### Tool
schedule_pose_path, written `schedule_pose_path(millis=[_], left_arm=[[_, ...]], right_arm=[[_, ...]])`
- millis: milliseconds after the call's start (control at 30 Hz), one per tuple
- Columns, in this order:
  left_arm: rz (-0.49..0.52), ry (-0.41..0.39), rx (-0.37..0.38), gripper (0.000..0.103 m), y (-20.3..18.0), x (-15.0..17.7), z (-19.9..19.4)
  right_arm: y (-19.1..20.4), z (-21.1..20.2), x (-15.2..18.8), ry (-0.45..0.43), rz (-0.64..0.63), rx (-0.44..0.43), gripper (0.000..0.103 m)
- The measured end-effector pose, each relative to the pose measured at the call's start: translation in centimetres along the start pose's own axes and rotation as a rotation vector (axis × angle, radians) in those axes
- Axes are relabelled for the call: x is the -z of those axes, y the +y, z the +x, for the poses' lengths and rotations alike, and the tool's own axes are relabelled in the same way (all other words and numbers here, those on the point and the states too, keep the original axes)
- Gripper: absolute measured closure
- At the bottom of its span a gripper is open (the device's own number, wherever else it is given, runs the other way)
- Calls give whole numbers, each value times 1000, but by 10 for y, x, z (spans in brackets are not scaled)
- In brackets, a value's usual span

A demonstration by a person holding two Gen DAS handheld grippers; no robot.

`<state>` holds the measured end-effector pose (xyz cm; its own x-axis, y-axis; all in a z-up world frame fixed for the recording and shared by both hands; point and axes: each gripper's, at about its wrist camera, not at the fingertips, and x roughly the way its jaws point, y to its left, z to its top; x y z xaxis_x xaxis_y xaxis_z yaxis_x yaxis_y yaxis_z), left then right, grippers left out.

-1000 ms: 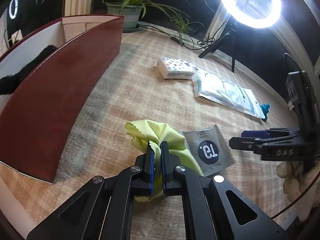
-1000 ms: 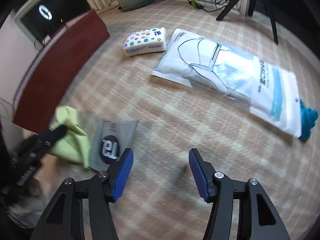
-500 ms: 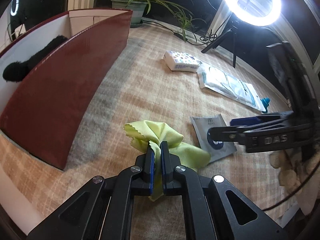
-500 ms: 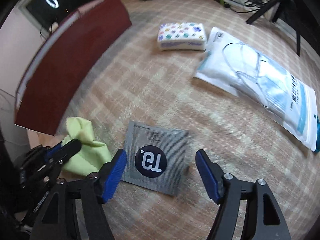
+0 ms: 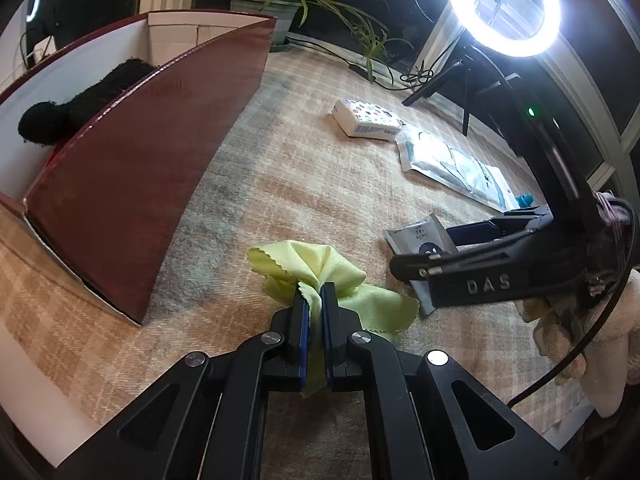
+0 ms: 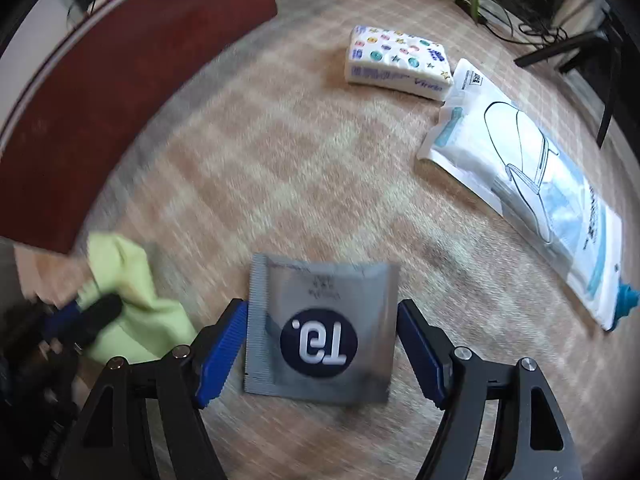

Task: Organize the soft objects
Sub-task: 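Lift the cloth with the left gripper while the right gripper closes on the grey sachet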

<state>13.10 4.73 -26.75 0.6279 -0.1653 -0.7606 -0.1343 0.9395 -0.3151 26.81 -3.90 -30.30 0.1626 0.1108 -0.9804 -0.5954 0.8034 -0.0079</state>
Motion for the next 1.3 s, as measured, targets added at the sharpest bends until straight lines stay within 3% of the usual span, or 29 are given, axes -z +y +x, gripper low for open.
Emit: schedule_pose_path(millis=[300,633,700,900,1000,1067,1200,1267,1300], left_arm=[[-14,0,5,99,2,2,-1],[-20,-23,30,99,-4,0,-10],[-19,-21,28,99,-5,0,-10],[-23,-20,30,99,-8,0,-12],[-22,-24,31,99,-10,0,-12],[-26,-25,31,99,-11,1,-12],[-36,-31,28,99,-9,1,-13],[-40,-34,26,99,-8,1,-15],[-42,-35,25,99,-7,1,-15]], right_arm=[[-16,3,18,51,-63,3,31],[-9,-6,31,57,-98,-22,47],[-30,-25,40,53,-92,-32,47],[-19,-23,35,63,-172,-4,45],[-21,-22,35,64,-185,-17,34],[-23,-21,33,81,-216,-35,34],[-23,-20,26,91,-222,-42,41],[-26,-21,26,92,-219,-53,54],[-27,-21,25,90,-211,-63,54]])
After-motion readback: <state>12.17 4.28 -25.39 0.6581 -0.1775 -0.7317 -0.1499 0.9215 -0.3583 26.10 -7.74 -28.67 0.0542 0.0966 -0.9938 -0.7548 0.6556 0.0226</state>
